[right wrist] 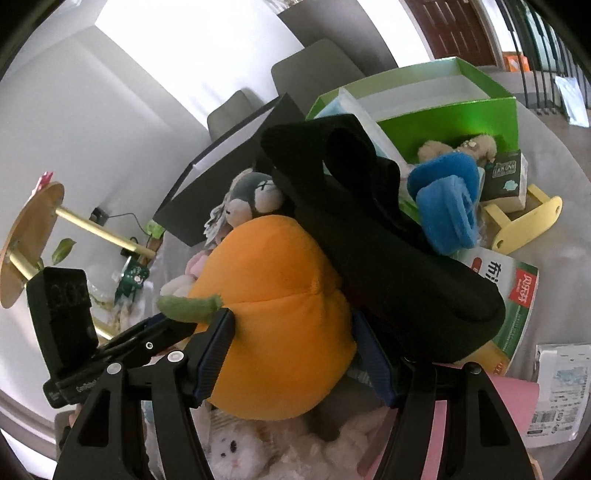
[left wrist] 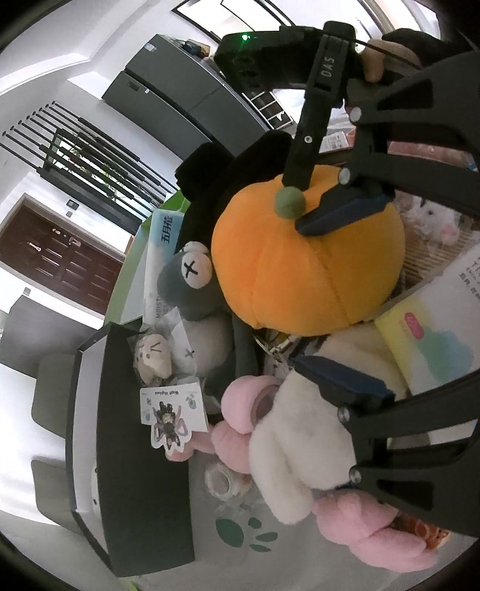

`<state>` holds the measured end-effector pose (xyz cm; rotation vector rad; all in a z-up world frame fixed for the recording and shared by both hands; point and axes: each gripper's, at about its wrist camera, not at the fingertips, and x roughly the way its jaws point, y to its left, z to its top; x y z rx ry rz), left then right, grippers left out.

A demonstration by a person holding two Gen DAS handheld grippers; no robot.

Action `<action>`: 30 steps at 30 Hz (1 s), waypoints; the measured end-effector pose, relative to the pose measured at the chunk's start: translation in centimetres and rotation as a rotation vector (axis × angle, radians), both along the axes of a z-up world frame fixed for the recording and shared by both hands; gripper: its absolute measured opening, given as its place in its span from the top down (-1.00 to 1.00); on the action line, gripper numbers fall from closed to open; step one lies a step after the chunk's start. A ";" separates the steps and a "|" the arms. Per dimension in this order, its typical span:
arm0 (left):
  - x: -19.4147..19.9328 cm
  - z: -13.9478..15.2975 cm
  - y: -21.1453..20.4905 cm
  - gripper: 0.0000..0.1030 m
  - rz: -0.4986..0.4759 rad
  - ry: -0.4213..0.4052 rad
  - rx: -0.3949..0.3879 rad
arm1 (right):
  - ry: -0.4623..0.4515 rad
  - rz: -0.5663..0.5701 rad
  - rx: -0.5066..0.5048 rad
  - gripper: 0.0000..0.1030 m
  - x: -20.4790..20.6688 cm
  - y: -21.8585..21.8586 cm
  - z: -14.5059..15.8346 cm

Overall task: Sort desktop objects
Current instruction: 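Close the right tool on the orange pumpkin plush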

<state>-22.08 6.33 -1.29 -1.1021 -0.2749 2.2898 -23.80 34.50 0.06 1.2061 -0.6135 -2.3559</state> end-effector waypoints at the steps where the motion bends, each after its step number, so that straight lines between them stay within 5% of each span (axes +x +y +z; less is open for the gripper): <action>1: 0.0 -0.1 0.1 -0.37 -0.003 -0.005 0.004 | -0.002 0.002 -0.003 -0.35 -0.1 0.0 -0.1; 9: 0.1 -0.3 0.8 -0.43 -0.018 -0.012 0.014 | -0.013 0.007 -0.008 -0.39 -0.7 0.3 -0.5; 19: 0.8 0.3 1.3 -0.23 -0.027 -0.025 0.010 | -0.009 -0.017 0.023 -0.39 -0.6 -0.1 -0.5; 30: 2.9 2.3 1.1 -0.23 -0.028 0.009 0.010 | 0.012 -0.025 0.013 -0.38 1.2 -0.8 0.8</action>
